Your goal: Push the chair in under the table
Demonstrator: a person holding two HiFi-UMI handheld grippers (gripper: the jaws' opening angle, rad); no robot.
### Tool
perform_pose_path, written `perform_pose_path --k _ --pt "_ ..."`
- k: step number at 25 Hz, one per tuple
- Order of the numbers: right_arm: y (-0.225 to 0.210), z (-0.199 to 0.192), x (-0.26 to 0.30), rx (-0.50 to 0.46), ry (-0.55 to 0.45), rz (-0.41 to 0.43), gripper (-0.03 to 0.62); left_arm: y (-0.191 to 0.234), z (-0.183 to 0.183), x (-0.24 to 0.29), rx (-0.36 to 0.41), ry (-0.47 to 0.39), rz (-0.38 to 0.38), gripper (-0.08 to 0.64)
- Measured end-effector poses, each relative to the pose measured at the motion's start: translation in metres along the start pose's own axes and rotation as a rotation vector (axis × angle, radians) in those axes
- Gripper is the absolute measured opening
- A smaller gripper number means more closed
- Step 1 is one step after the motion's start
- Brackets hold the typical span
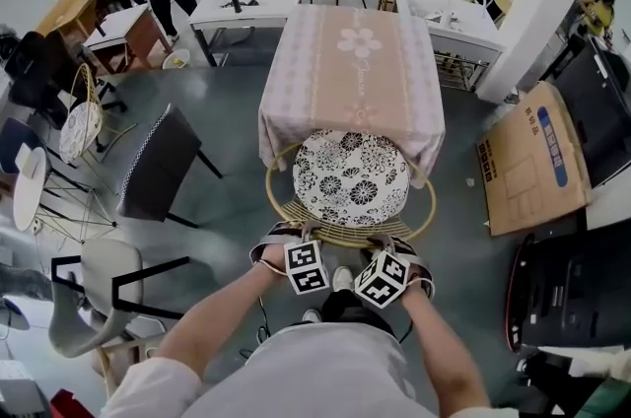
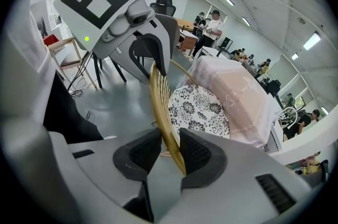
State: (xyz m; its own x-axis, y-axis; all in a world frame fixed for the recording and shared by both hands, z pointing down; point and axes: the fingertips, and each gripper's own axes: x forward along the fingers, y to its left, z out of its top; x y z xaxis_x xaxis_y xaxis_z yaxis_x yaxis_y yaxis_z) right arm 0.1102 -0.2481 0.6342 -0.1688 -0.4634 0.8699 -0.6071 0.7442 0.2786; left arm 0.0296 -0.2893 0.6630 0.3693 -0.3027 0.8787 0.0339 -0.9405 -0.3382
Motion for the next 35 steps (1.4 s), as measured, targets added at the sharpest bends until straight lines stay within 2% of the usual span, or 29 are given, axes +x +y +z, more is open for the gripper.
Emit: perform_pose_path --k 20,29,32,35 --pt "-0.060 0.019 0.030 -0.010 -0.041 0.042 0.098 0.065 0.004 0.028 -0.019 0.044 0.029 0.118" --pt "-0.065 0.025 0.036 -0.008 -0.065 0.079 0.098 0.075 0.000 0.033 -0.022 0.055 0.019 0.120" --pt "-0.067 0.025 0.036 0.011 -0.067 0.076 0.105 0.075 0.000 0.032 -0.031 0.057 0.018 0.124" --pt "-0.071 0.024 0.035 0.050 -0.065 0.066 0.147 0.075 0.000 0.031 -0.060 0.047 0.038 0.130"
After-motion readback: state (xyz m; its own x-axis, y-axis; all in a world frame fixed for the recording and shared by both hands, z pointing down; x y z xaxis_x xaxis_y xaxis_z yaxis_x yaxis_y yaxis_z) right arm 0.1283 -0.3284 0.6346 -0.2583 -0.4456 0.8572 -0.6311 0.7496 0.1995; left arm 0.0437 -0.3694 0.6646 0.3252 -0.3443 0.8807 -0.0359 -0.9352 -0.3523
